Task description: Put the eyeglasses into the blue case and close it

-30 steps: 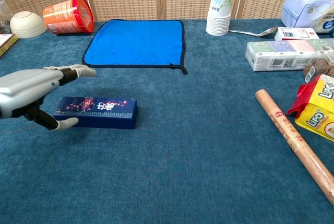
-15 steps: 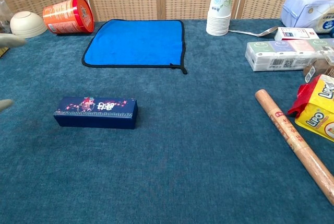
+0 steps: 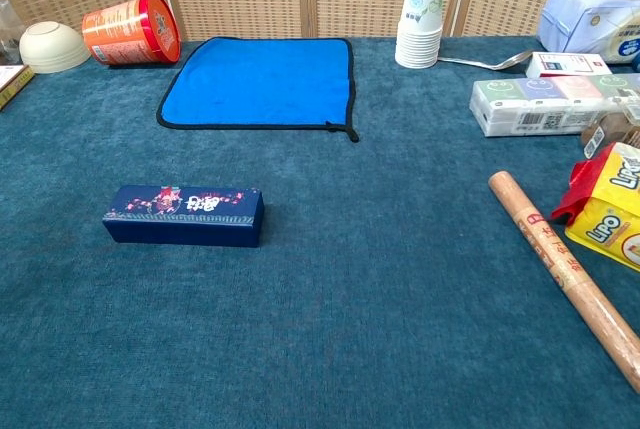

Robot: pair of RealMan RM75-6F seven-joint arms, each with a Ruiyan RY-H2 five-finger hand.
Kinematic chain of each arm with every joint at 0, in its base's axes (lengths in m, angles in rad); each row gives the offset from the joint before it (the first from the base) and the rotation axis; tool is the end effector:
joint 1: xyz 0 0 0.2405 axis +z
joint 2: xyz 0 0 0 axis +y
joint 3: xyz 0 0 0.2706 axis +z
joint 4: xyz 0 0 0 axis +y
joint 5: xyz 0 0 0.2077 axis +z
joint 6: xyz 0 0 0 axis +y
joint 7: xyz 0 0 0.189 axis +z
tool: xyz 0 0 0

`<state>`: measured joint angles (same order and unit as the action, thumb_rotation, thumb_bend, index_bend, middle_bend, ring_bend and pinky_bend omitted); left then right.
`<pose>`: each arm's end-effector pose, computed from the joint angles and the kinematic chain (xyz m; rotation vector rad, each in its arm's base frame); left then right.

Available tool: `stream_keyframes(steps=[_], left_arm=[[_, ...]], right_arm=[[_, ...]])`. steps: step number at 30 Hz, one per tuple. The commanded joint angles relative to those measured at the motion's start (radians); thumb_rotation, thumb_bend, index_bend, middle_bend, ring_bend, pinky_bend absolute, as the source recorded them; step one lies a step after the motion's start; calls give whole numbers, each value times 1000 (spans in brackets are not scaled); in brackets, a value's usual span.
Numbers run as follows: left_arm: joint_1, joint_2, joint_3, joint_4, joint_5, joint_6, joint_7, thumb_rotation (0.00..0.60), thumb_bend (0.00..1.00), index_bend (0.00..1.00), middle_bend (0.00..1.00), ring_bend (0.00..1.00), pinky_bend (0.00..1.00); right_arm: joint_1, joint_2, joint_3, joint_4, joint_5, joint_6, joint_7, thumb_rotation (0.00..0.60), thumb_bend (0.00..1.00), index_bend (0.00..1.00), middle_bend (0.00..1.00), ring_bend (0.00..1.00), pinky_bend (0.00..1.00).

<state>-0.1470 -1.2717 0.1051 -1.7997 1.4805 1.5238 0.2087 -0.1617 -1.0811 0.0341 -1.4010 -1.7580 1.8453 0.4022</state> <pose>-0.2689 0.2061 0.0877 -1.4619 -1.0653 -0.9526 -0.3307 -0.1326 0.2288 1.3081 -0.8414 1.2008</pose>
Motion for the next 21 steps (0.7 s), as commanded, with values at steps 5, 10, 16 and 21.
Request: stream_keyframes(steps=[5, 10, 16, 21], left_arm=[[21, 26, -2, -6, 4, 0, -18, 533, 310, 23, 0, 0, 0], [32, 40, -5, -7, 6, 4, -26, 539, 310, 22, 0, 0, 0], [46, 59, -5, -15, 14, 8, -34, 535, 307, 22, 0, 0, 0], [69, 71, -3, -21, 28, 29, -45, 535, 308, 23, 0, 0, 0]], right_arm=[[23, 31, -35, -43, -11, -69, -58, 599, 318, 0, 27, 0, 132], [30, 34, -45, -53, -8, -89, -71, 587, 318, 0, 32, 0, 123], [35, 33, -68, -50, -12, -118, -92, 565, 318, 0, 39, 0, 122], [38, 31, -79, -56, -13, -129, -107, 562, 315, 0, 38, 0, 115]])
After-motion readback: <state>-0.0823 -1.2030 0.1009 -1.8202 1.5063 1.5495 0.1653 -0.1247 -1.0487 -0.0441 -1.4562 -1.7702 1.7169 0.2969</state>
